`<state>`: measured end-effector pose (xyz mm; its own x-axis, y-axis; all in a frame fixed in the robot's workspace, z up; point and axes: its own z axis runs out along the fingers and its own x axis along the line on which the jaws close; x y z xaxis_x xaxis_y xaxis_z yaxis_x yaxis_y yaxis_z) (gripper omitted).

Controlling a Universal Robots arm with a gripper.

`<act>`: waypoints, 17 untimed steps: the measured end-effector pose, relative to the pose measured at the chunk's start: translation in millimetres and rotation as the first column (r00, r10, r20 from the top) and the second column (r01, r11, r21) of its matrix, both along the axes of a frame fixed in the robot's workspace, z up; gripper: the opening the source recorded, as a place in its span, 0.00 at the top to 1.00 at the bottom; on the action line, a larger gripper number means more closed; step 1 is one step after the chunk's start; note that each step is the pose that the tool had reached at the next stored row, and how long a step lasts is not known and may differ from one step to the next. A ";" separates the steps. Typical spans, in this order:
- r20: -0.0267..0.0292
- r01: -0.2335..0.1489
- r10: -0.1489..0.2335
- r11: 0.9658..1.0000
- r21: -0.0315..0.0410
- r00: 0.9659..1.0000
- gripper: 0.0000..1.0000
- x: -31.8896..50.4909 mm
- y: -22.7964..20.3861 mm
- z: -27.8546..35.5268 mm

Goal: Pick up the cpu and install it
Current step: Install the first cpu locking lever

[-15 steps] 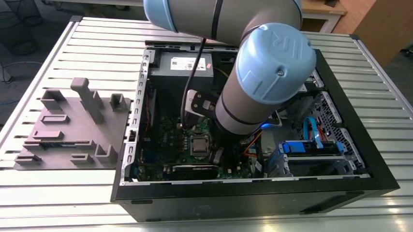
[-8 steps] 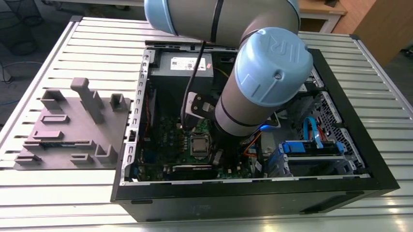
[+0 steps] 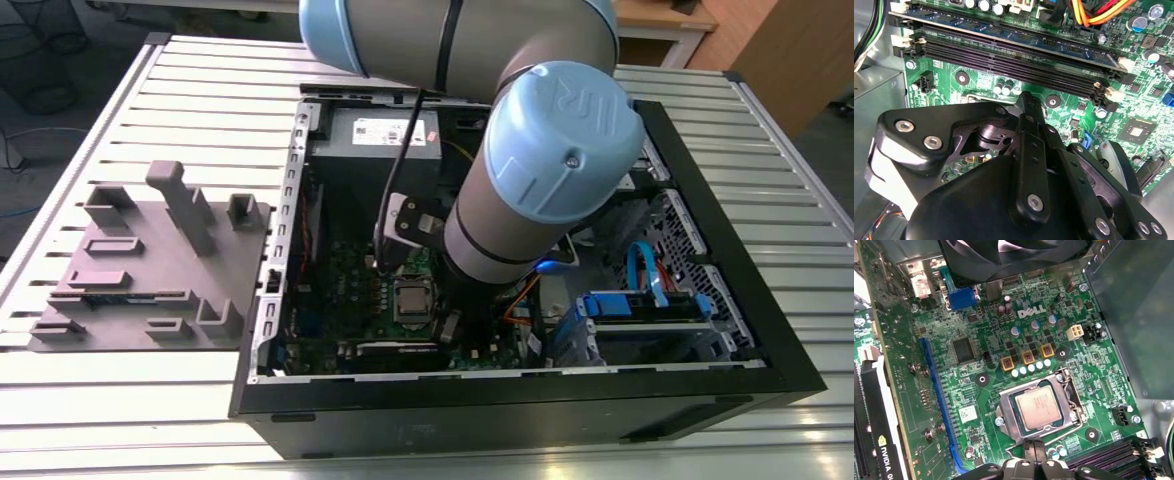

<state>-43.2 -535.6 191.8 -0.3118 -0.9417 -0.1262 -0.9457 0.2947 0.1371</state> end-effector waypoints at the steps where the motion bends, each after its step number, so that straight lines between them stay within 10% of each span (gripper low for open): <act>1: 0.000 0.000 0.000 1.000 0.000 1.000 0.89 0.0 0.0 -0.2; 12: -0.001 0.000 0.000 1.000 -0.001 1.000 0.89 0.4 0.0 -0.6; 17: -0.022 -0.003 0.003 1.000 -0.003 1.000 0.89 1.7 0.0 2.1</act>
